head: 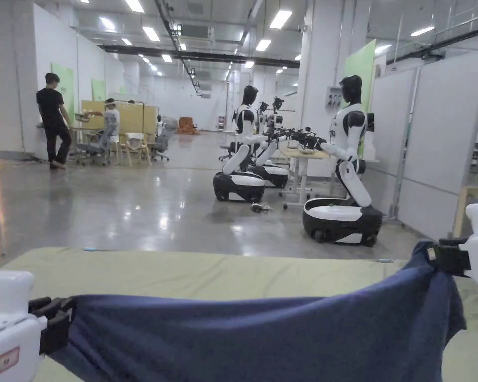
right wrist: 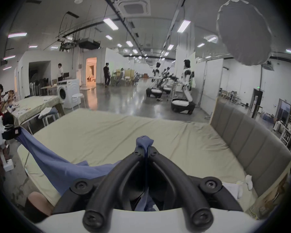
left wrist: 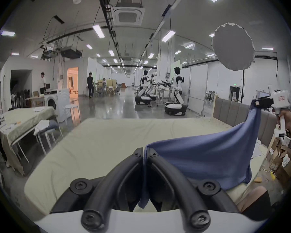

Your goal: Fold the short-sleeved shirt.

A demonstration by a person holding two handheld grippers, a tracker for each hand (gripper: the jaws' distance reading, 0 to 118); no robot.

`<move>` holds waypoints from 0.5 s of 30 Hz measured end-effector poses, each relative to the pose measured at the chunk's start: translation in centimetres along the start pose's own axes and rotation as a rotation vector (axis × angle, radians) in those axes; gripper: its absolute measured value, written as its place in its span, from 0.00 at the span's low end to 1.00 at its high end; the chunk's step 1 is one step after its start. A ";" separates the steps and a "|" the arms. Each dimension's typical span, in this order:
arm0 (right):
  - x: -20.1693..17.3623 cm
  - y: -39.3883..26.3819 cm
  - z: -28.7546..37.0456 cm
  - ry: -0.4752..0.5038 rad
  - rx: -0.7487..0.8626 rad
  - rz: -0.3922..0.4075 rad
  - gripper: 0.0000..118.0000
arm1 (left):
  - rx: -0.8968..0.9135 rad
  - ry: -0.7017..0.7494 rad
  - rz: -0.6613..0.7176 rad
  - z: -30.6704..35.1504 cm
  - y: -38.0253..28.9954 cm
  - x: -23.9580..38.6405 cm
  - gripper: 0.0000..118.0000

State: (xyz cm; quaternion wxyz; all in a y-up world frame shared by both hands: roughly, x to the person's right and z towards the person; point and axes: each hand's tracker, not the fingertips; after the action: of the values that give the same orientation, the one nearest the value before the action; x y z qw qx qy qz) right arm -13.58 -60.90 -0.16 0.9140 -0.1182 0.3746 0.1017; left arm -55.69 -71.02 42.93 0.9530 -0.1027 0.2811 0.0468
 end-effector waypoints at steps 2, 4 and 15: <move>0.6 1.4 2.5 -0.037 0.046 -0.012 0.03 | 0.023 -0.012 0.007 0.1 2.5 0.3 0.00; 1.0 2.6 4.4 -0.042 0.083 -0.031 0.03 | 0.045 -0.014 0.033 0.5 5.2 0.7 0.00; 0.5 9.9 5.0 -0.102 0.236 -0.070 0.03 | 0.201 0.055 0.020 -0.1 17.5 0.7 0.00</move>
State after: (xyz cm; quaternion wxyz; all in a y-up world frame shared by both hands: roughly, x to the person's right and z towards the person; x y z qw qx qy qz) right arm -12.60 -49.94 1.57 0.9424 -0.0173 0.3327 0.0308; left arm -57.73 -53.96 39.44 0.9500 -0.0051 0.3114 0.0249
